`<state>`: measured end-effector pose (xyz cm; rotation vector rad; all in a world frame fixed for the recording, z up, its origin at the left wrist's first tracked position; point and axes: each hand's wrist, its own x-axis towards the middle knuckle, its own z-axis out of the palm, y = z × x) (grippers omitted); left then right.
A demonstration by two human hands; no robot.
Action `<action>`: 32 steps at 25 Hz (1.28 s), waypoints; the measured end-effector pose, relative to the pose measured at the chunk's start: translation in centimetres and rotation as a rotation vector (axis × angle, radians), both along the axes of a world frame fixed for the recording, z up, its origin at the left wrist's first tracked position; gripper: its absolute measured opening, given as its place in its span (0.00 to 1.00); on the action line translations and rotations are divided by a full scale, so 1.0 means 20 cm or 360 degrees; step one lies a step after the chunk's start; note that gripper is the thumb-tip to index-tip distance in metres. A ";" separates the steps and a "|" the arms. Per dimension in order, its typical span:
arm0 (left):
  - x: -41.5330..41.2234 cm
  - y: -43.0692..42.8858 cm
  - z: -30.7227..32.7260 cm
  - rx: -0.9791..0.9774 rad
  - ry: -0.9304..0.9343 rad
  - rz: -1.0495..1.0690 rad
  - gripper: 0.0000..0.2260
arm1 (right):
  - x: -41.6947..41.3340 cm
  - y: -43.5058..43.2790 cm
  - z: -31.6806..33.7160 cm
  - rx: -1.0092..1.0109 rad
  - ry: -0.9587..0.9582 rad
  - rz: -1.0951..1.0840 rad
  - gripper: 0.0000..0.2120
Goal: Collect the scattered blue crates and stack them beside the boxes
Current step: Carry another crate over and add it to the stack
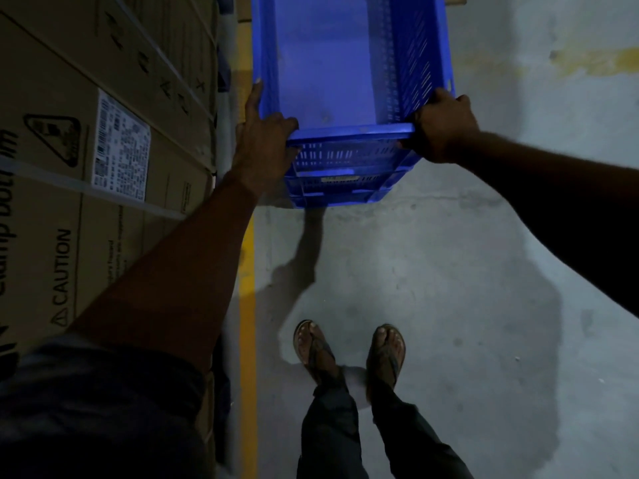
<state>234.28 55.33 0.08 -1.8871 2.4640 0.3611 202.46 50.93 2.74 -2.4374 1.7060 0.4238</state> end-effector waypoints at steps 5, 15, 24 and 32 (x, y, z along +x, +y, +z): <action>-0.01 0.08 0.17 0.0232 -0.0076 0.0131 0.29 | 0.02 0.11 0.16 0.0097 0.0095 -0.0022 0.24; -0.26 0.42 1.05 -0.0008 0.0675 0.0530 0.22 | -0.09 0.51 1.09 -0.0232 -0.0927 -0.0640 0.16; -1.05 0.72 1.79 -0.0206 0.0781 0.0053 0.17 | -0.55 1.09 1.66 -0.0590 -0.1005 -0.0749 0.17; -2.14 0.87 1.99 -0.0627 0.0479 -0.0454 0.26 | -1.52 1.52 1.78 -0.0933 -0.0766 -0.0958 0.19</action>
